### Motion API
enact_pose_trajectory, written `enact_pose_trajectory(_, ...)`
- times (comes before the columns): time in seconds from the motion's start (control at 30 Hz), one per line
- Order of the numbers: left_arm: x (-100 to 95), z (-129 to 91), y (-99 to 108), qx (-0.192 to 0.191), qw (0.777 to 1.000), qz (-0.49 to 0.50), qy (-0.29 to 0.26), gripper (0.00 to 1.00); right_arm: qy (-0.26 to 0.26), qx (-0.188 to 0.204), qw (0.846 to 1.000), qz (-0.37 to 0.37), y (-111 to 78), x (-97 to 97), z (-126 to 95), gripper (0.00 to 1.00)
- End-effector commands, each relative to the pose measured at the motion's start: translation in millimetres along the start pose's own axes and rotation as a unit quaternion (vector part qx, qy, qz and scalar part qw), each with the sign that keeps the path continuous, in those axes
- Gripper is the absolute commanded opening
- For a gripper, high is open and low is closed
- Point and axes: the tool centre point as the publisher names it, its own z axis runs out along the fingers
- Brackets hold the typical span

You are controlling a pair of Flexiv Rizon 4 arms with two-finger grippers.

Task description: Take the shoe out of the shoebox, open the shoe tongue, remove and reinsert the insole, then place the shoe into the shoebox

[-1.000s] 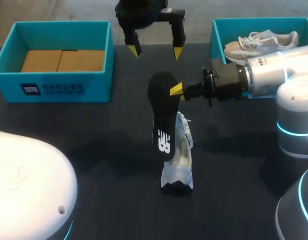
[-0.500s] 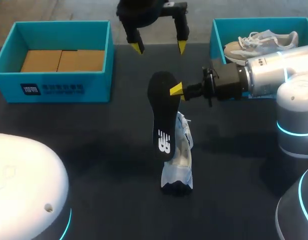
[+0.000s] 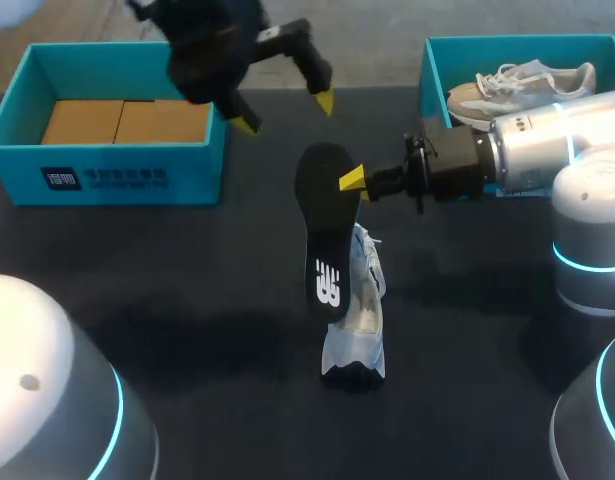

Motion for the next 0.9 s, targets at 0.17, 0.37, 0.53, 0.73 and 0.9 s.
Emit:
enact_pose_trajectory(0.17, 34.0, -3, 2, -0.055, 0.974, -0.021, -0.218, 1.0, -0.001, -0.001, 1.0, 0.0, -0.8, 0.2, 1, 0.0)
enact_pose_trajectory(0.37, 42.5, 0, 11, -0.055, 0.961, -0.013, -0.272, 1.0, -0.001, -0.001, 1.0, 0.0, -0.8, 0.2, 1, 0.0)
enact_pose_trajectory(0.53, 47.9, 6, 19, -0.049, 0.944, -0.005, -0.326, 1.0, -0.001, -0.001, 1.0, 0.0, -0.8, 0.2, 1, 0.0)
enact_pose_trajectory(0.73, 54.6, 10, 27, -0.04, 0.929, -0.008, -0.367, 1.0, -0.001, -0.001, 1.0, 0.0, -0.8, 0.2, 1, 0.0)
enact_pose_trajectory(0.9, 68.3, 15, 29, -0.037, 0.921, -0.019, -0.387, 1.0, -0.001, -0.001, 1.0, 0.0, -0.8, 0.2, 1, 0.0)
